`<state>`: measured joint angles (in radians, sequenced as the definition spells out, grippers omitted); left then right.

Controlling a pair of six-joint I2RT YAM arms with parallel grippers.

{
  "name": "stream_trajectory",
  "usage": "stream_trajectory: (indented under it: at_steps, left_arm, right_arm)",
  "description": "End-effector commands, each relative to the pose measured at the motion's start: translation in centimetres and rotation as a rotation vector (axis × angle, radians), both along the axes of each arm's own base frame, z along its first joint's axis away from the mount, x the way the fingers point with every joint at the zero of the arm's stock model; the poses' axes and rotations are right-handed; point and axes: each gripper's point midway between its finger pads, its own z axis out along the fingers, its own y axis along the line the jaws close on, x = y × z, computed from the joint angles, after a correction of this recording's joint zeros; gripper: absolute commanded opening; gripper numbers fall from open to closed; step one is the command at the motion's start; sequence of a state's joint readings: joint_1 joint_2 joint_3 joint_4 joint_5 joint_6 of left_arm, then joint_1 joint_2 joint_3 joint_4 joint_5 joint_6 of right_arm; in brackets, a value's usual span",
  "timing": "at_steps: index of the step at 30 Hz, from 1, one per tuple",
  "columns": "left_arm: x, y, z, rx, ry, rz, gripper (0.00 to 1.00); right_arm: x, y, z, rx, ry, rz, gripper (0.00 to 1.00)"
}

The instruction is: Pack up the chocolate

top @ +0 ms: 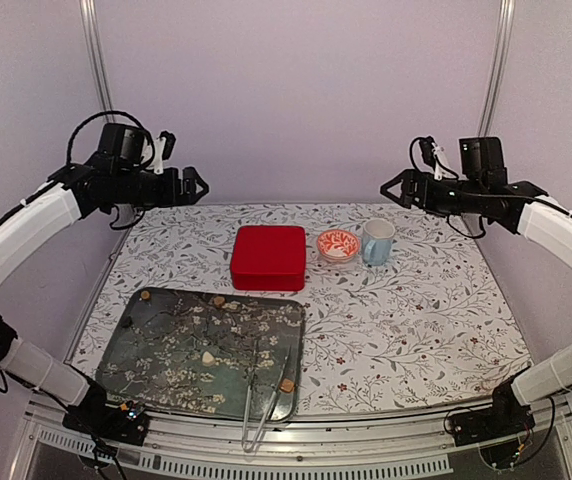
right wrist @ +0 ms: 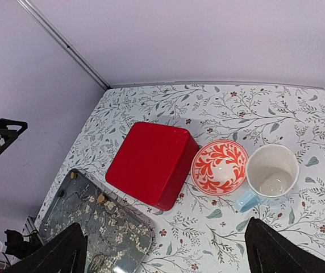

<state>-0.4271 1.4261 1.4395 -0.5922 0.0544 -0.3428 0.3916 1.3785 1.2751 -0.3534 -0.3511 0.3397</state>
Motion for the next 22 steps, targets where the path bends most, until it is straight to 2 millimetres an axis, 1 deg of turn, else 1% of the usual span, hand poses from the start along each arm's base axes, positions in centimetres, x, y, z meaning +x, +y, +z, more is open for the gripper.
stream_trajectory:
  at_steps: [1,3,5,9,12,16,19,22]
  left_arm:
    - [-1.0,1.8,-0.4,-0.114,-0.019,0.043,0.99]
    - [-1.6,3.1,-1.6,-0.136,0.002,0.078,0.99]
    - [-2.4,3.9,-3.4,-0.133,0.032,0.092,0.99]
    - [-4.2,4.6,-7.3,-0.122,0.099,0.107,0.99]
    - [-5.6,5.0,-10.3,-0.128,0.149,0.123,0.99]
    - [-6.6,5.3,-11.8,-0.157,0.164,0.137,0.99]
    - [-6.7,5.4,-12.0,-0.158,0.165,0.145,0.99]
    - [-6.5,5.5,-11.3,-0.152,0.149,0.150,0.99]
  right_arm:
    - [-0.6,-3.1,-1.4,0.027,0.029,-0.086,0.99]
    - [-1.4,-4.1,-3.2,0.031,0.055,-0.106,0.99]
    - [-2.3,-4.7,-4.6,0.038,0.071,-0.109,0.99]
    - [-4.1,-5.0,-7.4,0.056,0.110,-0.099,0.99]
    - [-5.2,-5.1,-9.0,0.076,0.130,-0.094,0.99]
    - [-5.9,-5.5,-9.6,0.090,0.121,-0.111,0.99]
    - [-6.2,-5.5,-9.6,0.100,0.118,-0.114,0.99]
    - [-6.2,-5.6,-8.9,0.110,0.096,-0.115,0.99]
